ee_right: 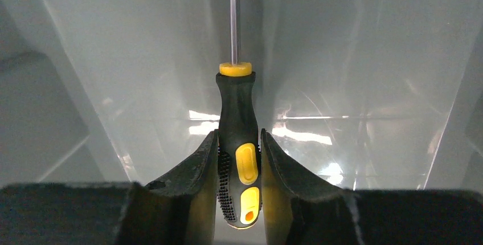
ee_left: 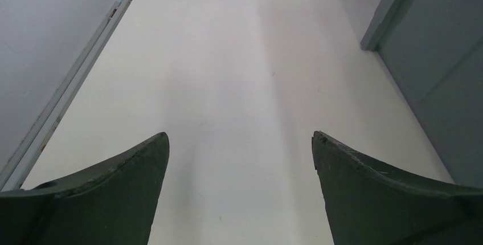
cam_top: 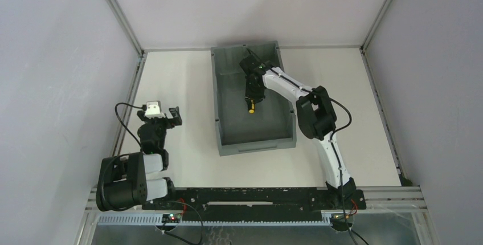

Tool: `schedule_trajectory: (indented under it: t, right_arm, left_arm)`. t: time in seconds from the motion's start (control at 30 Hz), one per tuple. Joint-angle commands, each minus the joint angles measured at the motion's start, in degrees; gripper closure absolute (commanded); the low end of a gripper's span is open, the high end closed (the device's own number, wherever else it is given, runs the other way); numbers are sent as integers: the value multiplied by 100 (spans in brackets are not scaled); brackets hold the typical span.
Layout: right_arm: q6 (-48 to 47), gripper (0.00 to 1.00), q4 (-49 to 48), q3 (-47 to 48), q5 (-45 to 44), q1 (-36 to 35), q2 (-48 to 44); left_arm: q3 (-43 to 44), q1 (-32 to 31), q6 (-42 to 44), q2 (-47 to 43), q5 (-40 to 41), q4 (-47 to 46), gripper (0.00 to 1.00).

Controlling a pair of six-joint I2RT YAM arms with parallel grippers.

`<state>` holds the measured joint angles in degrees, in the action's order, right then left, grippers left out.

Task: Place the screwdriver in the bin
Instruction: Place the screwdriver in the bin.

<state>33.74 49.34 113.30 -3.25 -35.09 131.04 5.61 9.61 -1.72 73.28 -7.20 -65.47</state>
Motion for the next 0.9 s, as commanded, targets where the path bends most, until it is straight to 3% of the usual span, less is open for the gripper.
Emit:
schedule_trajectory:
  t: [0.0, 0.3, 0.53, 0.87]
  right_arm:
    - [-48, 100, -117, -14, -135, -68, 112]
    - [-168, 100, -8, -30, -73, -77, 261]
    - [-308, 50, 189, 265, -88, -77, -79]
    - [-472, 30, 443, 719, -40, -86, -782]
  left_arm:
    - [219, -16, -73, -68, 34, -234, 0]
    - [224, -14, -70, -68, 34, -235, 0]
    - [225, -20, -68, -70, 35, -237, 0]
    - [221, -20, -69, -71, 33, -234, 0]
